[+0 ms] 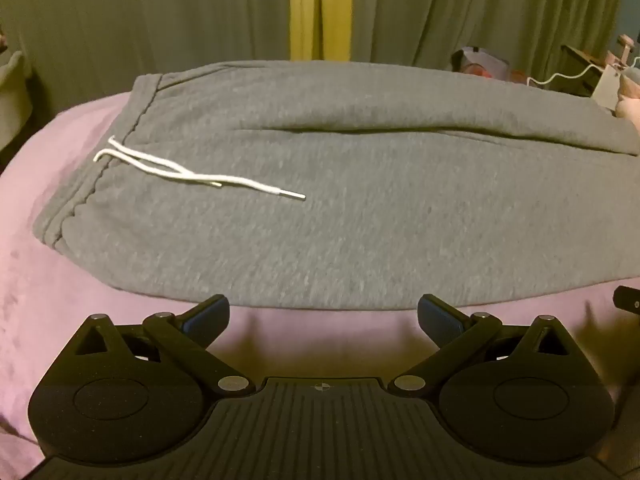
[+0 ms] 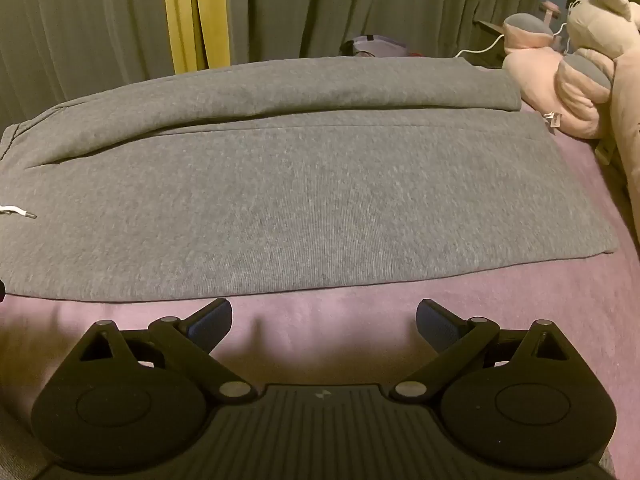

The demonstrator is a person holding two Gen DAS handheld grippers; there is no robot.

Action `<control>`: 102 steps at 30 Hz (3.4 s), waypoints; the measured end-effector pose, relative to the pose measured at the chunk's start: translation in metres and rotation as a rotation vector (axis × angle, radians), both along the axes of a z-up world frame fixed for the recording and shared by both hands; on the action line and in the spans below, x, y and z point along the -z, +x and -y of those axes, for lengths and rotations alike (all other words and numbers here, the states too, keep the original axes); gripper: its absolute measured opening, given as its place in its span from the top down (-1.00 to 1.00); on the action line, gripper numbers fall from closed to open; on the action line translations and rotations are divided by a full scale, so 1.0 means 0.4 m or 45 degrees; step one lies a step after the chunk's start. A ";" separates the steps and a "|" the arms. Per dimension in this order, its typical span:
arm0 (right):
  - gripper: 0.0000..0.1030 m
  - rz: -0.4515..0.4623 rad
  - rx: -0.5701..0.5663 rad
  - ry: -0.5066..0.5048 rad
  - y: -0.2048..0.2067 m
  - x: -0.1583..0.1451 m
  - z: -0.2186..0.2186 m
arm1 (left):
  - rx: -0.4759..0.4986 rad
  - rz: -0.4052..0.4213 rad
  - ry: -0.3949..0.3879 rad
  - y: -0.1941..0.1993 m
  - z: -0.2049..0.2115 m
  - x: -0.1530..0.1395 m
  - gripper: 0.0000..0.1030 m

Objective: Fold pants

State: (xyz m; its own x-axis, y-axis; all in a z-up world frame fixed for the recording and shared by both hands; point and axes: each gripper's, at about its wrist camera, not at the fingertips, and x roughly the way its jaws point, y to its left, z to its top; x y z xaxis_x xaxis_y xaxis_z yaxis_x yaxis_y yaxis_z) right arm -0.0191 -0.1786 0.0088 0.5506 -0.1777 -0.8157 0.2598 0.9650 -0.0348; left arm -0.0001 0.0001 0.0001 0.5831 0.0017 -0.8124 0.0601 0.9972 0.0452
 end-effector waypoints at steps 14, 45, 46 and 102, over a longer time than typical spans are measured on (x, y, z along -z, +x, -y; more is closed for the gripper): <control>-0.92 0.000 0.000 0.007 -0.001 0.008 0.004 | -0.003 -0.009 -0.011 0.001 0.004 -0.001 -1.00; -0.92 -0.002 0.002 0.036 0.007 0.044 0.013 | -0.012 -0.041 -0.001 0.002 -0.003 0.017 -1.00; -0.92 -0.002 0.001 0.036 0.007 0.043 0.015 | -0.012 -0.043 -0.001 0.003 -0.003 0.016 -1.00; -0.92 0.011 -0.039 0.088 0.012 0.043 0.016 | 0.014 -0.094 0.011 0.024 0.015 0.012 -1.00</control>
